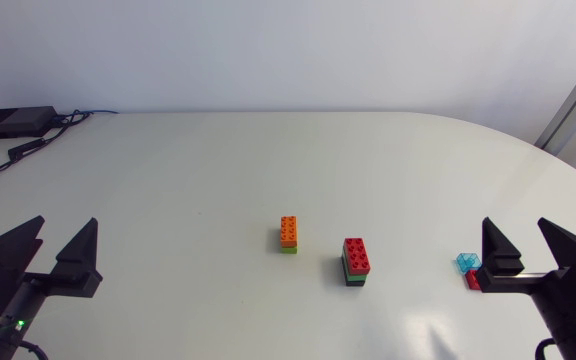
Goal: Sort duplo bricks by size, large to the right and small to the left
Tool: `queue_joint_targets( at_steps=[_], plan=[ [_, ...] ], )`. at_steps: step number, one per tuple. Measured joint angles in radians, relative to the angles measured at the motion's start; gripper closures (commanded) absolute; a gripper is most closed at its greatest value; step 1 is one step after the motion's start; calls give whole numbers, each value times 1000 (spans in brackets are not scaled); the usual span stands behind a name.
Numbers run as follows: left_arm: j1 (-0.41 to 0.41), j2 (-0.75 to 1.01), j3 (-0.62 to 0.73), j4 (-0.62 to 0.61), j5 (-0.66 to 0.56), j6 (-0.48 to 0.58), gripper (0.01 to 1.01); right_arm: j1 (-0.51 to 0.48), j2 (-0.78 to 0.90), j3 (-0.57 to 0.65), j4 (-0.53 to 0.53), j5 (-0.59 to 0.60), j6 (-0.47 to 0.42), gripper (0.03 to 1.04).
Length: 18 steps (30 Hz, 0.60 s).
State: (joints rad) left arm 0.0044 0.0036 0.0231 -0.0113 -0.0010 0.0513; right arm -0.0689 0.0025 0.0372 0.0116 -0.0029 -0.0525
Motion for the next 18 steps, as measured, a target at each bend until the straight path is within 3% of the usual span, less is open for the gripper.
queue_joint_targets(
  at_steps=[18],
  plan=[
    [-6,0,0,0,0,0,54,12,0,0,0,0,0,59]
  ],
)
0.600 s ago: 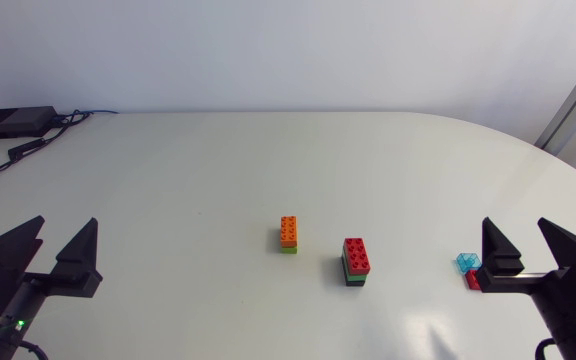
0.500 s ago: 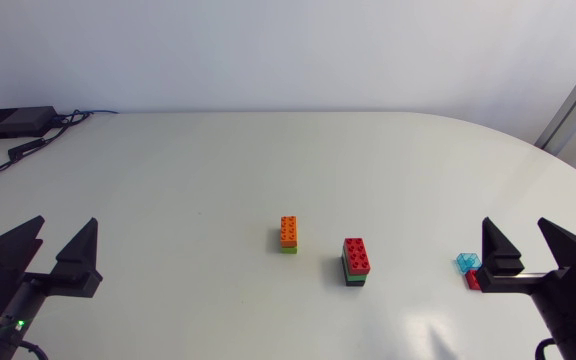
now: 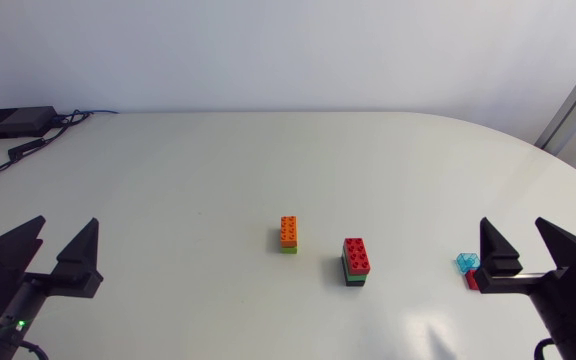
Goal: Sort duplo bricks by size, large to the right and small to the left
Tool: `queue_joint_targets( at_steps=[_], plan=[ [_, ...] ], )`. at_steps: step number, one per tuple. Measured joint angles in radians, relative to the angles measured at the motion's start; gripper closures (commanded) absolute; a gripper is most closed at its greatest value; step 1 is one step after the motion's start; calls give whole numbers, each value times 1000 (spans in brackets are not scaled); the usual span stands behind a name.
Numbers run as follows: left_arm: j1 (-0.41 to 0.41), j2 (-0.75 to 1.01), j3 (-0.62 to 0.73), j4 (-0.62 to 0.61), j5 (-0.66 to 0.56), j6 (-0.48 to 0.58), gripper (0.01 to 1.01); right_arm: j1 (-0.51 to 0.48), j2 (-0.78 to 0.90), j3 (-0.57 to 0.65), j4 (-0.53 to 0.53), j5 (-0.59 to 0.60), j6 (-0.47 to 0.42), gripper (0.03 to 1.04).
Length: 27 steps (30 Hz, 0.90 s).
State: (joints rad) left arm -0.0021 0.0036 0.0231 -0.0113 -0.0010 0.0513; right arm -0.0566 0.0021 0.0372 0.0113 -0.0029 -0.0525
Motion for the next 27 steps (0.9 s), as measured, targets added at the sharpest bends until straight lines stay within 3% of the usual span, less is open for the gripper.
queue_joint_targets(
  at_steps=[9,20,27],
  plan=[
    [-3,0,0,-5,-4,1,62,1,0,0,0,0,0,59],
    [-3,0,63,-106,-7,0,75,6,0,6,-1,3,0,59],
    [-3,3,145,-159,-7,-1,75,6,73,100,-4,3,0,59]
  ],
)
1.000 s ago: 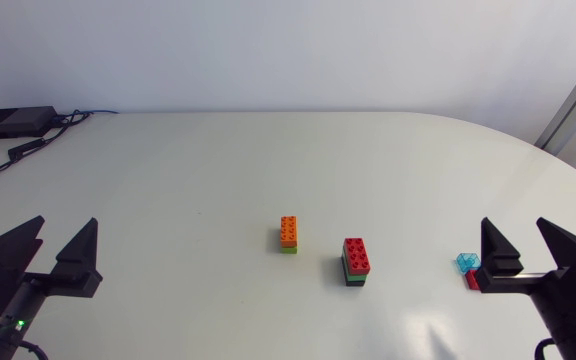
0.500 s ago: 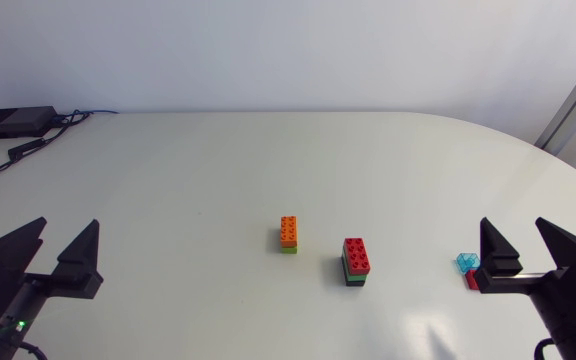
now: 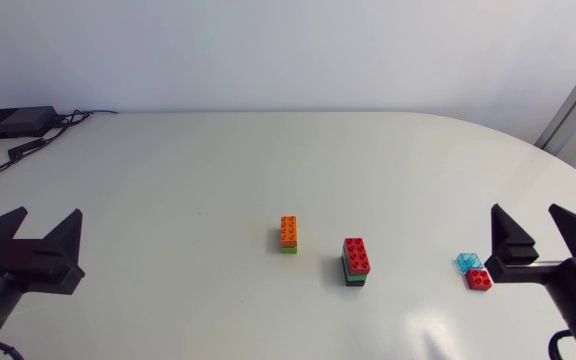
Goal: Sort duplo bricks by size, large to the right and small to the left
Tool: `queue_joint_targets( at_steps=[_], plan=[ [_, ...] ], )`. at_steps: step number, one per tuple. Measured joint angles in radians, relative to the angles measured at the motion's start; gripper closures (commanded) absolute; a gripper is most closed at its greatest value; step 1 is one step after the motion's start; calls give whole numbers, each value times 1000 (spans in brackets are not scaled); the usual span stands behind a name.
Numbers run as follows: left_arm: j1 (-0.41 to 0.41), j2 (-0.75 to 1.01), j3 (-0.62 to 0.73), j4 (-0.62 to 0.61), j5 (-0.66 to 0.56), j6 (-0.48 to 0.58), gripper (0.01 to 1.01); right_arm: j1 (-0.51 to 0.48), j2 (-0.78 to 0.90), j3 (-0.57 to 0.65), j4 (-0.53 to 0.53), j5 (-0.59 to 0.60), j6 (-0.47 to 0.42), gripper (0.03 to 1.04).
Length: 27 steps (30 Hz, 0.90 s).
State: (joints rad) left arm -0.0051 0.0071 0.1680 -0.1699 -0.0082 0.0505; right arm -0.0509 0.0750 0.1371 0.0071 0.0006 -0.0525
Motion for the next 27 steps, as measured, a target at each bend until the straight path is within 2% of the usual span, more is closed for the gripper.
queue_joint_targets(
  at_steps=[5,11,17,21,27],
  plan=[
    [-18,92,79,-35,0,-16,75,26,120,90,-12,3,0,59],
    [-37,351,230,-125,0,-47,75,107,318,229,-102,43,21,59],
    [-70,698,452,-328,0,-71,74,192,586,447,-265,60,126,59],
    [-99,889,582,-458,1,-67,72,288,753,581,-365,63,209,59],
    [-154,1065,678,-521,8,-67,59,418,951,690,-468,63,320,64]
  ],
)
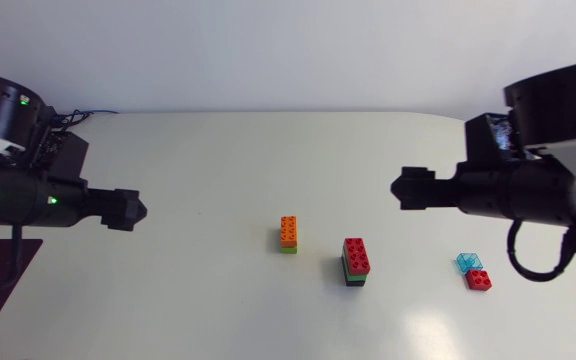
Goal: Sort duplo bricks by size, large to the right and small to the left
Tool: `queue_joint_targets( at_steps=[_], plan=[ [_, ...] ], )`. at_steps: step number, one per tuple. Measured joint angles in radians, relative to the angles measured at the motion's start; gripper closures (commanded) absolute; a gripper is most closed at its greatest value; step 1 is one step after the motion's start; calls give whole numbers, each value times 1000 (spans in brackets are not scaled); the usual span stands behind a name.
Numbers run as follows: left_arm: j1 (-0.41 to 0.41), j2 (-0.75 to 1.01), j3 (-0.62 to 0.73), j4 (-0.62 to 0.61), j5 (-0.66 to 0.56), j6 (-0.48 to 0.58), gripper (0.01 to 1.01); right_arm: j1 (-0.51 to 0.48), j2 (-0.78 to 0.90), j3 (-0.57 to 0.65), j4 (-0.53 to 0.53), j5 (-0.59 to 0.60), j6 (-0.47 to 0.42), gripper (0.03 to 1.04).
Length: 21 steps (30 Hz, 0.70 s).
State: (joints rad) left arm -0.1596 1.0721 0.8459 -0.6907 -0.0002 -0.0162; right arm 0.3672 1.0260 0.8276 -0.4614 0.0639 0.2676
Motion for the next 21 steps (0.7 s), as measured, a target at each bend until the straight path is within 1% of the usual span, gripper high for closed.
queue_joint_targets(
  at_steps=[4,7,11,15,21],
  plan=[
    [-33,42,4,-14,3,0,54,55,129,80,-93,0,72,66],
    [-40,61,4,-16,3,0,54,81,236,145,-146,0,112,66],
    [-42,69,4,-21,3,0,54,103,370,202,-189,0,138,66],
    [-42,71,4,-21,3,0,54,111,490,242,-215,0,143,66],
    [-43,78,4,-21,3,0,54,127,605,277,-243,-4,164,66]
  ],
)
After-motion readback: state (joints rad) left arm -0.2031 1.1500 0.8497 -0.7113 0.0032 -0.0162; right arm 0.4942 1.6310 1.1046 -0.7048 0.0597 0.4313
